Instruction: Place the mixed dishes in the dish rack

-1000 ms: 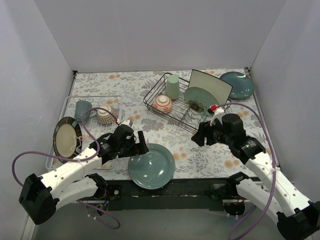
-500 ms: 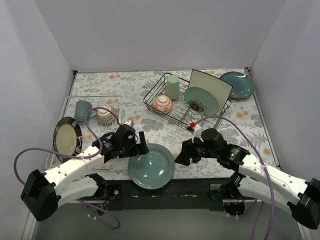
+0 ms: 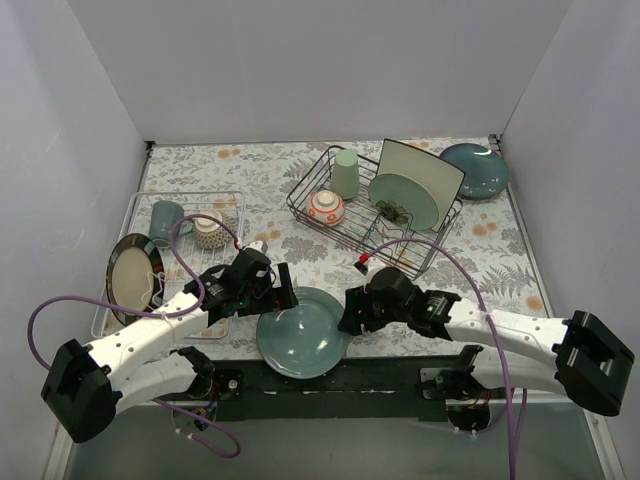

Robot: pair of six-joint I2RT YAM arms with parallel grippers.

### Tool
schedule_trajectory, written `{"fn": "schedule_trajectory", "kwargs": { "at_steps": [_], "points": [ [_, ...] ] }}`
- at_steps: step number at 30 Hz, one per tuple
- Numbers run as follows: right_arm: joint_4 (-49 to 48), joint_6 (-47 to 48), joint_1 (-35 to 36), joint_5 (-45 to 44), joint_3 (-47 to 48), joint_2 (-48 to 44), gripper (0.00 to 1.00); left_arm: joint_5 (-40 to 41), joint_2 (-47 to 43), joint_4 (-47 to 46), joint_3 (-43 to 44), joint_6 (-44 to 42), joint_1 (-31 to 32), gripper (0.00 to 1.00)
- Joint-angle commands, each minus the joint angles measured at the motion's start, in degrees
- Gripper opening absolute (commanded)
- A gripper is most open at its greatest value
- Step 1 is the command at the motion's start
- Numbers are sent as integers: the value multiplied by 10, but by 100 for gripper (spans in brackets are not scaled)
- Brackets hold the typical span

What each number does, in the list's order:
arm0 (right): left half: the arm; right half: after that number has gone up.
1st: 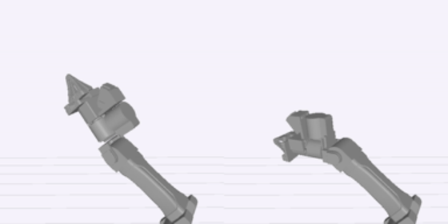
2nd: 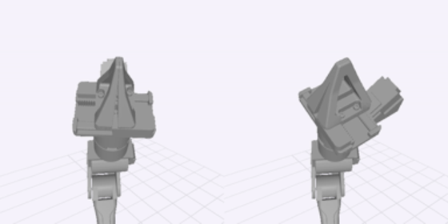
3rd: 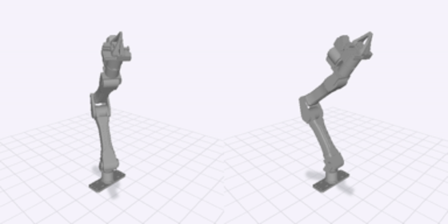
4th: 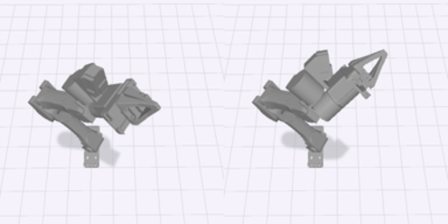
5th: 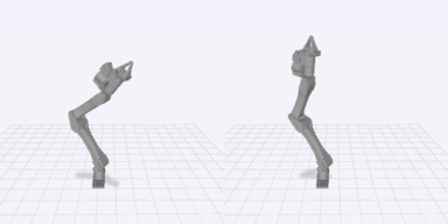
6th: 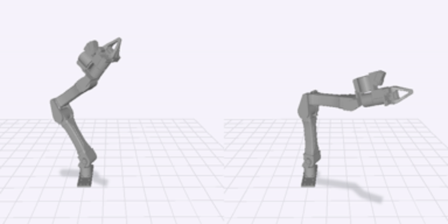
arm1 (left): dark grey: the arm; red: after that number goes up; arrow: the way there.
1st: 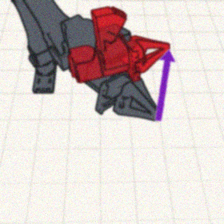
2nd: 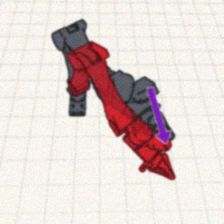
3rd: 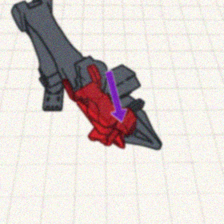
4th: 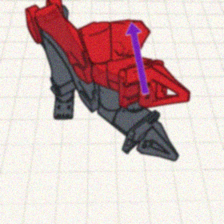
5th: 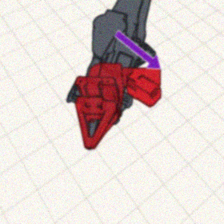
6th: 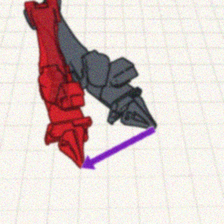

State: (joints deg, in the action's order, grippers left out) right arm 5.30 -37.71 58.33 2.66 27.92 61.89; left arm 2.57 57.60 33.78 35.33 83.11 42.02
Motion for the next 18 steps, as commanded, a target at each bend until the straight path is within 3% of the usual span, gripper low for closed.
{"fn": "schedule_trajectory", "kwargs": {
  "at_steps": [1, 5, 11, 14, 15, 18],
  "points": [
    [-78, -12, 9, -23, -23, 32, 66, 0, -10, -14, -3, -4, 2, 98],
    [-124, -16, 10, -20, -45, 52, 63, -1, -7, -14, -1, -4, 2, 98],
    [-112, -29, 11, -50, -61, 33, 58, 0, -14, -14, -4, -3, 2, 98],
    [-95, -29, 10, -64, -70, 11, 45, 0, -15, -16, -4, -3, 2, 98],
    [-89, -29, 10, -69, -71, 5, 34, -1, -14, -16, -4, -3, 2, 98],
    [-58, -29, 11, -92, -71, -15, 17, -1, -14, -16, -4, -3, 2, 98]
  ]
}}
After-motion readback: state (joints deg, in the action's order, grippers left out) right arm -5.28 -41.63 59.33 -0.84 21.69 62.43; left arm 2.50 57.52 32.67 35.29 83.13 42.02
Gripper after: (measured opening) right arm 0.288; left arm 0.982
